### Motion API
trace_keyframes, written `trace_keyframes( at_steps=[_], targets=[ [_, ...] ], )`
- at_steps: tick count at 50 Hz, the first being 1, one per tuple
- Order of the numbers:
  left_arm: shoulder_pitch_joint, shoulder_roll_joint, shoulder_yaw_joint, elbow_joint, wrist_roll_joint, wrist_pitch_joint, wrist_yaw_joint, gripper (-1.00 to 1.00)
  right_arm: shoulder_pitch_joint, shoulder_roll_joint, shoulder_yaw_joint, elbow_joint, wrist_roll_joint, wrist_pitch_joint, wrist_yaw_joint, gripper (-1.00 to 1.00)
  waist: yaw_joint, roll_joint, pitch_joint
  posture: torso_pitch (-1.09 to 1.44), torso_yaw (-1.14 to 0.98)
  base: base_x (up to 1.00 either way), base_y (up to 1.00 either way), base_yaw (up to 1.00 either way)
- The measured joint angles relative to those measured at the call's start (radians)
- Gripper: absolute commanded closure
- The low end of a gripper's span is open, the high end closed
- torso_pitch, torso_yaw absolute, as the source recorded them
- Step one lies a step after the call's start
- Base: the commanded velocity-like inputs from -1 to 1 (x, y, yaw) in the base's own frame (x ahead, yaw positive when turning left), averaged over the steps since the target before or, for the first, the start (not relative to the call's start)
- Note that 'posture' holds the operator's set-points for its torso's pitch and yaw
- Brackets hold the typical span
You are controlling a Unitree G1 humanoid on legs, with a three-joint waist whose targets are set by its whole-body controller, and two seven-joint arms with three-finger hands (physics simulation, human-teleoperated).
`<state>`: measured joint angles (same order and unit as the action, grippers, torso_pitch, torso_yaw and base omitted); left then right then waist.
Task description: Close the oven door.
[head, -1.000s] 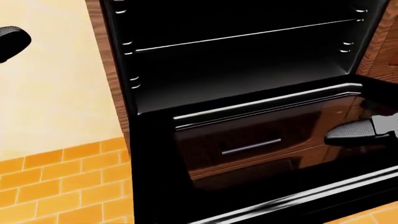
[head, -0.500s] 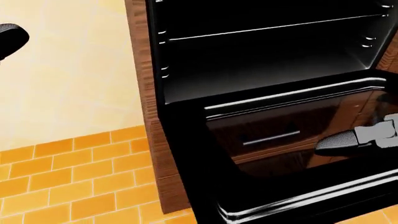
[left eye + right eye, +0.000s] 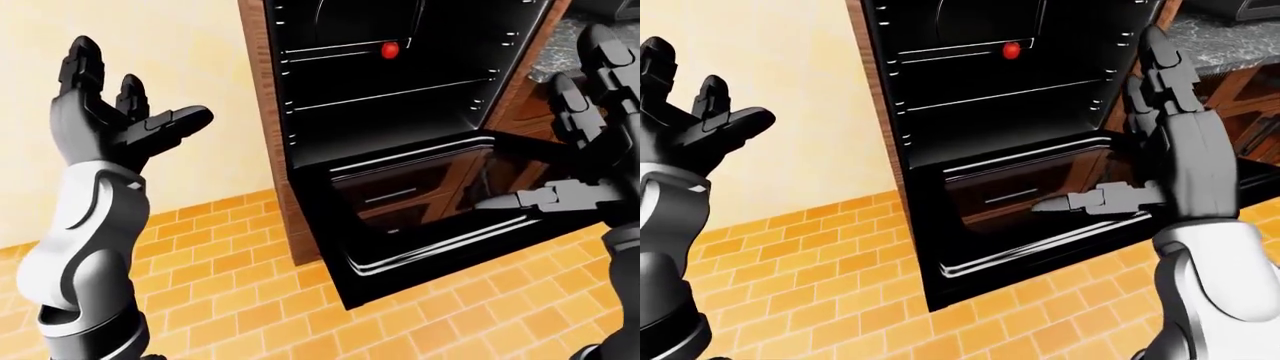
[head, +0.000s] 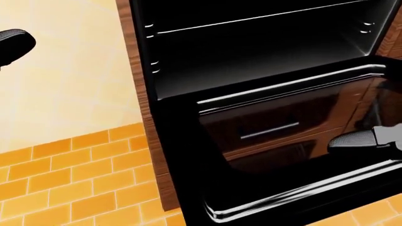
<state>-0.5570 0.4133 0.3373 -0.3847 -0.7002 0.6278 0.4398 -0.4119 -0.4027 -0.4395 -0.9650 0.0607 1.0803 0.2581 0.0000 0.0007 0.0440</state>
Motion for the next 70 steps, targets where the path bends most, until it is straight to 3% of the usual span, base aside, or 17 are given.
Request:
trace_keyframes(
  at_steps=[29, 38, 41, 44, 46, 50, 52, 53, 55, 57, 60, 63, 66, 67, 70],
  targets=[
    [-0.008, 0.010, 0.008, -0.010, -0.012, 0.001, 0.013, -1.00, -0.032, -0.045, -0.045, -0.029, 0.162, 0.044, -0.076, -1.00, 0.002, 0.000, -0.006, 0.00, 0.00, 0.00, 0.00, -0.03],
    [-0.007, 0.005, -0.008, -0.013, -0.018, 0.000, 0.003, -1.00, -0.018, -0.047, -0.053, -0.022, 0.175, 0.043, -0.100, -1.00, -0.006, 0.045, 0.008, 0.00, 0.00, 0.00, 0.00, -0.11],
    [0.000, 0.009, 0.006, -0.001, -0.013, 0.001, 0.006, -1.00, -0.017, -0.042, -0.039, -0.027, 0.186, 0.042, -0.101, -1.00, 0.006, 0.024, 0.011, 0.00, 0.00, 0.00, 0.00, -0.11],
    [0.005, 0.010, 0.017, 0.008, -0.005, 0.003, 0.014, -1.00, -0.018, -0.042, -0.029, -0.030, 0.197, 0.041, -0.098, -1.00, 0.009, 0.033, 0.003, 0.00, 0.00, 0.00, 0.00, -0.11],
    [0.000, 0.011, 0.016, 0.004, -0.004, 0.001, 0.014, -1.00, -0.022, -0.045, -0.033, -0.031, 0.200, 0.040, -0.101, -1.00, 0.005, 0.026, -0.003, 0.00, 0.00, 0.00, 0.00, -0.11],
    [-0.009, 0.014, 0.012, -0.012, -0.008, -0.007, 0.007, -1.00, -0.030, -0.049, -0.040, -0.036, 0.202, 0.040, -0.110, -1.00, 0.007, -0.012, 0.001, 0.00, 0.00, 0.00, 0.00, -0.12],
    [-0.011, 0.015, 0.013, -0.011, -0.009, -0.008, 0.008, -1.00, -0.032, -0.051, -0.040, -0.037, 0.206, 0.041, -0.112, -1.00, 0.009, -0.047, -0.004, 0.00, 0.00, 0.00, 0.00, -0.12],
    [-0.013, 0.011, 0.011, -0.012, -0.010, -0.008, 0.008, -1.00, -0.033, -0.055, -0.043, -0.035, 0.207, 0.041, -0.113, -1.00, 0.004, -0.051, -0.009, 0.00, 0.00, 0.00, 0.00, -0.12],
    [-0.005, 0.002, -0.004, -0.010, -0.014, -0.003, 0.007, -1.00, -0.025, -0.053, -0.052, -0.027, 0.206, 0.047, -0.117, -1.00, -0.005, -0.036, 0.003, 0.00, 0.00, 0.00, 0.00, -0.12],
    [-0.003, 0.001, -0.016, -0.002, -0.021, 0.010, 0.007, -1.00, -0.024, -0.054, -0.055, -0.019, 0.206, 0.060, -0.122, -1.00, -0.006, -0.035, 0.001, 0.00, 0.00, 0.00, 0.00, -0.11],
    [-0.010, 0.006, -0.008, -0.004, -0.024, 0.016, 0.009, -1.00, -0.035, -0.060, -0.055, -0.025, 0.213, 0.061, -0.126, -1.00, 0.001, -0.014, 0.003, 0.00, 0.00, 0.00, 0.00, -0.11],
    [-0.016, 0.012, 0.003, -0.019, -0.024, 0.007, 0.012, -1.00, -0.039, -0.064, -0.056, -0.033, 0.222, 0.054, -0.128, -1.00, 0.004, 0.018, 0.008, 0.00, 0.00, 0.00, 0.00, -0.11],
    [-0.018, 0.015, 0.006, -0.023, -0.024, 0.000, 0.013, -1.00, -0.044, -0.068, -0.056, -0.030, 0.228, 0.052, -0.131, -1.00, 0.005, 0.070, -0.001, 0.00, 0.00, 0.00, 0.00, -0.11],
    [-0.013, 0.018, 0.011, -0.020, -0.024, -0.003, 0.013, -1.00, -0.039, -0.059, -0.050, -0.034, 0.230, 0.050, -0.131, -1.00, 0.012, 0.057, 0.005, 0.00, 0.00, 0.00, 0.00, -0.12],
    [0.002, 0.014, 0.018, -0.002, -0.018, 0.003, 0.021, -1.00, -0.027, -0.056, -0.034, -0.031, 0.243, 0.056, -0.127, -1.00, 0.013, 0.056, 0.003, 0.00, 0.00, 0.00, 0.00, -0.12]
  ],
)
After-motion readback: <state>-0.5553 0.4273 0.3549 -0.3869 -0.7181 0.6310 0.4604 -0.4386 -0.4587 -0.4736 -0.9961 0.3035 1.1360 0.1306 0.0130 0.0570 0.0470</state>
